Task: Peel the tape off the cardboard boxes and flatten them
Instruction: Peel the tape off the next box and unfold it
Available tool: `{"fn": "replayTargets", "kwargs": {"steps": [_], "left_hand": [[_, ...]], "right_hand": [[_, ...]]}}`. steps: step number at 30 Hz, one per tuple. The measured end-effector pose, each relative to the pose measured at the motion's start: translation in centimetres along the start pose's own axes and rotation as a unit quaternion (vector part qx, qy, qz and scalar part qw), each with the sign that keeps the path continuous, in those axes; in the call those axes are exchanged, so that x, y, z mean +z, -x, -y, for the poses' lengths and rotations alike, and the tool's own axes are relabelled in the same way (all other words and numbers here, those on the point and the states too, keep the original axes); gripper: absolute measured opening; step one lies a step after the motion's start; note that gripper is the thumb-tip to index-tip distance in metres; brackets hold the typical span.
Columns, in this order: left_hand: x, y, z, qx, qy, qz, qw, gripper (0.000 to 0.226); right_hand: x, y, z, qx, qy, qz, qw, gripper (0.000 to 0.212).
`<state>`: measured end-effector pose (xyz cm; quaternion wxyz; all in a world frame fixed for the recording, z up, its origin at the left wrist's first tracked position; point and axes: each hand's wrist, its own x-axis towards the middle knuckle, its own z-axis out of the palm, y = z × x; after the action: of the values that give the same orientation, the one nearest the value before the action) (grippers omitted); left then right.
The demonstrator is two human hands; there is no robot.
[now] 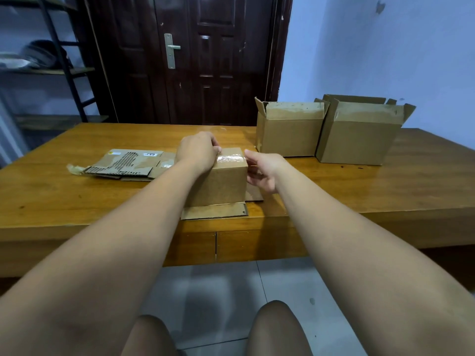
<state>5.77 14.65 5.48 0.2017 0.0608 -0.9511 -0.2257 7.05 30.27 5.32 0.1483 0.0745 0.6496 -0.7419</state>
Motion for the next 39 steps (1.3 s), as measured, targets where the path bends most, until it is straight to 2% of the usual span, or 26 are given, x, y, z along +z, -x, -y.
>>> {"fn": "replayTargets", "kwargs": {"steps": [3,6,18,21,25,30,39], "left_hand": [[0.0,0.1,-0.1,0.002,-0.005,-0.005,1.000,0.017],[0.0,0.2,-0.1,-0.001,-0.005,-0.008,1.000,0.017],[0.4,-0.2,0.0,-0.002,-0.010,-0.004,1.000,0.016],[0.4,-0.2,0.0,-0.003,-0.013,-0.005,1.000,0.017],[0.4,-0.1,0.0,-0.006,-0.013,-0.007,1.000,0.016],[0.2,0.0,-0.1,0.002,-0.018,-0.009,1.000,0.017],[0.2,0.0,-0.2,0.006,-0.023,-0.013,1.000,0.017]], "right_hand": [[0.7,0.4,0.8,-0.047,0.129,-0.008,0.991,0.027],[0.8,0.1,1.2,-0.037,0.186,-0.004,0.982,0.026],[0.6,-1.0,1.8,0.054,0.155,0.044,0.986,0.019],[0.8,-1.5,1.6,0.055,0.127,0.037,0.990,0.018],[0.7,-2.0,1.8,0.075,0.139,0.035,0.987,0.028],[0.6,-1.7,2.3,0.078,0.148,0.045,0.985,0.029],[0.5,-1.2,2.2,0.085,0.140,0.039,0.986,0.021]]}}
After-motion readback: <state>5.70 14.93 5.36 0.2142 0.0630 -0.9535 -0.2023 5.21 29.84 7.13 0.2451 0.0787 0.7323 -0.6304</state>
